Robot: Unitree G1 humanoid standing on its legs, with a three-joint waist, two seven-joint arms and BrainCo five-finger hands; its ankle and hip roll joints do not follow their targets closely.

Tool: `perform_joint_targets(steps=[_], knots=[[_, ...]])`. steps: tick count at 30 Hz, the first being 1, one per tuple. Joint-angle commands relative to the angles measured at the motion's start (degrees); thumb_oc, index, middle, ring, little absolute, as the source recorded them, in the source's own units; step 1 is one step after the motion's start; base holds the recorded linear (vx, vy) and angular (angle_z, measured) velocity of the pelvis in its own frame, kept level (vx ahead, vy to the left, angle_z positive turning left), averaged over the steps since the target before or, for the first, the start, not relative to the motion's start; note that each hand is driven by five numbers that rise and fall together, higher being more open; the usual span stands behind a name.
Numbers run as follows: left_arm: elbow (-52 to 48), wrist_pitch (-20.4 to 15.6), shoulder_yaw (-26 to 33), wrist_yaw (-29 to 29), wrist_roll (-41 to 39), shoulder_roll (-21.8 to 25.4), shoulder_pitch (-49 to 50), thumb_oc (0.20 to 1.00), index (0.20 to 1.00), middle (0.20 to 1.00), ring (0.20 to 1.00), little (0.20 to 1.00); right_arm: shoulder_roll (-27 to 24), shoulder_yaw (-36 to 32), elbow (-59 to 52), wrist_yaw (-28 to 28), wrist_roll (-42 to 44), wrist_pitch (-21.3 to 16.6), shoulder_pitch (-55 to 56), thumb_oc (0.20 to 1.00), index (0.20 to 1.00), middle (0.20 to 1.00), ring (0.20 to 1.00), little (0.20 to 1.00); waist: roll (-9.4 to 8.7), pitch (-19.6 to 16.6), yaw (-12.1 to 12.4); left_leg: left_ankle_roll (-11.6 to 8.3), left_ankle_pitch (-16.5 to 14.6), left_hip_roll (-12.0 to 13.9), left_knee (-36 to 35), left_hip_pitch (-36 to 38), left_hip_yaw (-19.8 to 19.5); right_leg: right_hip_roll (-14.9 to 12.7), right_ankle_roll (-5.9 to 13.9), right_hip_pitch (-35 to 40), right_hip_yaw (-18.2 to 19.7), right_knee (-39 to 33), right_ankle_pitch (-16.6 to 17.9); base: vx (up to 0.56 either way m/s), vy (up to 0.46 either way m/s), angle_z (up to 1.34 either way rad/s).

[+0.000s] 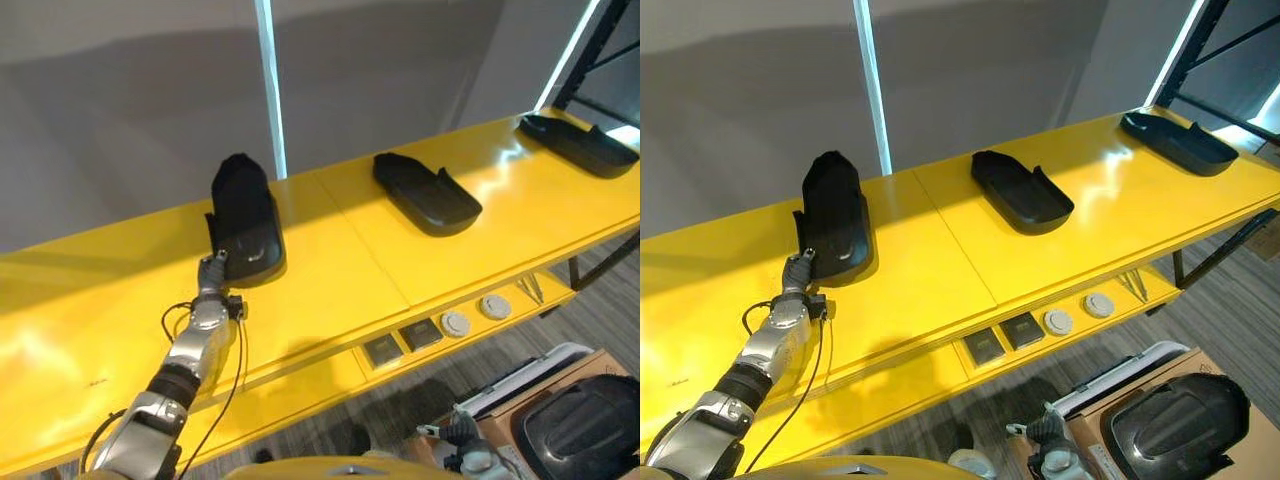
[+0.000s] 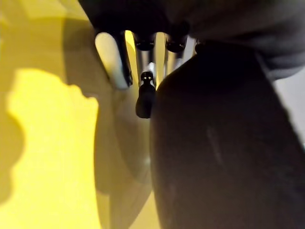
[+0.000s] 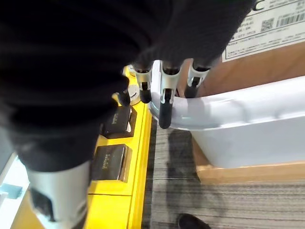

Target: Move parts from the plastic box to the shelf.

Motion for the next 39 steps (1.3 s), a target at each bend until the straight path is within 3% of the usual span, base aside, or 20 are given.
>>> perform_joint_targets(steps=[1,5,9,12,15,17,22,24,29,33,39], knots=[[4.26,3.04,-3.76,-5.27,-4.79,-3.64,7.15,0.200,0.200,0.200,0.200,0.200,2.59,2.91,0.42,1.10,1.92,2.25,-0.38,1.000,1.000,1.000,1.000,1.000,-0.69,3.83,-1.06,-0.18,1.04,1.99,-0.11,-1.98,-2.74,-1.20,2.43,2.02,-1.17,0.49,-2.10,-0.02,0.018,0.04],[-1.75,5.69,-4.91,-9.63,-8.75,-1.65,11.38,0.200,0.200,0.200,0.200,0.200,2.34,2.44,-0.66,0.92,2.36,2.50,0.27,1.000,1.000,1.000,1.000,1.000,-0.36,4.84,-0.02,-0.40,1.37,1.81,-0.10,-2.66,-3.48,-1.42,2.56,1.93,-1.95,0.29,-1.94,-0.02,0.006,0.03],[-2.56,5.51,-4.37,-14.74,-13.54,-0.99,15.78,0.200,0.200,0.200,0.200,0.200,1.48,2.20,-2.23,1.00,2.50,3.19,0.14,1.000,1.000,1.000,1.000,1.000,-0.02,6.42,0.83,-0.56,1.96,1.62,0.09,-3.77,-4.28,-1.57,2.58,1.34,-2.47,0.43,-1.71,-0.05,0.040,0.13],[-1.51,10.75,-3.94,-17.43,-21.82,-1.33,17.10,0.200,0.200,0.200,0.200,0.200,0.64,2.22,-2.69,0.97,3.15,2.91,-0.79,1.000,1.000,1.000,1.000,1.000,0.23,7.68,1.46,-0.68,2.46,1.44,0.04,-4.89,-5.11,-1.68,2.66,0.61,-3.00,0.35,-1.41,-0.10,0.024,0.04],[-0.50,12.53,-3.57,-19.59,-21.86,-1.45,17.97,0.200,0.200,0.200,0.200,0.200,0.44,2.55,-4.30,0.98,3.69,3.55,-0.85,1.000,1.000,1.000,1.000,1.000,0.22,7.76,1.80,-0.67,2.62,1.34,-0.13,-4.72,-5.57,-1.67,2.71,1.01,-3.44,0.19,-1.43,0.00,-0.001,0.07],[0.28,14.01,-3.44,-21.01,-19.60,-1.45,18.49,0.200,0.200,0.200,0.200,0.200,0.56,2.83,-5.12,1.27,3.45,3.88,-0.57,1.000,1.000,1.000,1.000,1.000,0.11,7.48,1.86,-0.74,2.67,1.46,-0.13,-4.27,-5.53,-1.67,2.72,1.49,-3.52,0.14,-1.42,0.05,-0.010,0.11],[-2.58,13.16,-3.32,-23.34,-11.66,1.18,19.31,0.200,0.200,0.200,0.200,0.200,0.00,3.03,-7.20,1.85,3.39,4.77,0.02,1.000,1.000,1.000,1.000,1.000,0.23,7.01,2.00,-0.66,2.47,1.45,-0.13,-3.44,-5.42,-1.70,2.77,2.23,-3.45,0.07,-1.56,0.05,-0.017,0.06],[-10.41,9.63,-1.97,-23.37,-4.32,4.83,17.63,0.200,0.200,0.200,0.200,0.200,-0.60,2.96,-8.43,2.09,4.18,5.58,0.44,1.000,1.000,1.000,1.000,1.000,0.58,6.68,1.87,-0.60,2.32,1.50,-0.13,-2.93,-5.20,-1.73,2.74,2.55,-3.28,0.07,-1.66,0.06,-0.021,-0.03],[-21.16,11.78,-1.30,-23.80,4.04,9.00,12.87,0.200,0.200,0.200,0.200,0.200,-0.90,2.17,-6.47,3.08,3.36,4.28,0.37,1.000,1.000,1.000,1.000,1.000,1.52,6.33,1.44,-0.59,2.31,1.60,-0.13,-2.57,-4.78,-2.02,2.83,2.73,-2.82,0.07,-1.64,0.01,-0.001,-0.01],[-23.07,12.79,-1.68,-23.30,6.83,10.29,11.40,0.200,0.200,0.200,0.200,0.200,-0.79,1.73,-4.98,3.01,3.11,3.47,0.36,1.000,1.000,1.000,1.000,1.000,1.96,6.17,1.13,-0.72,2.36,1.64,-0.13,-2.36,-4.52,-2.14,2.88,2.79,-2.59,0.07,-1.65,0.01,0.001,-0.02],[-20.71,15.18,-2.58,-20.92,4.80,10.76,11.56,0.200,0.200,0.200,0.200,0.200,-0.68,0.88,-3.57,2.59,2.52,2.85,0.68,1.000,1.000,1.000,1.000,1.000,2.38,6.03,0.76,-0.80,2.38,1.55,-0.13,-1.84,-4.11,-2.31,2.75,3.03,-2.24,0.07,-1.77,0.01,0.005,-0.05]])
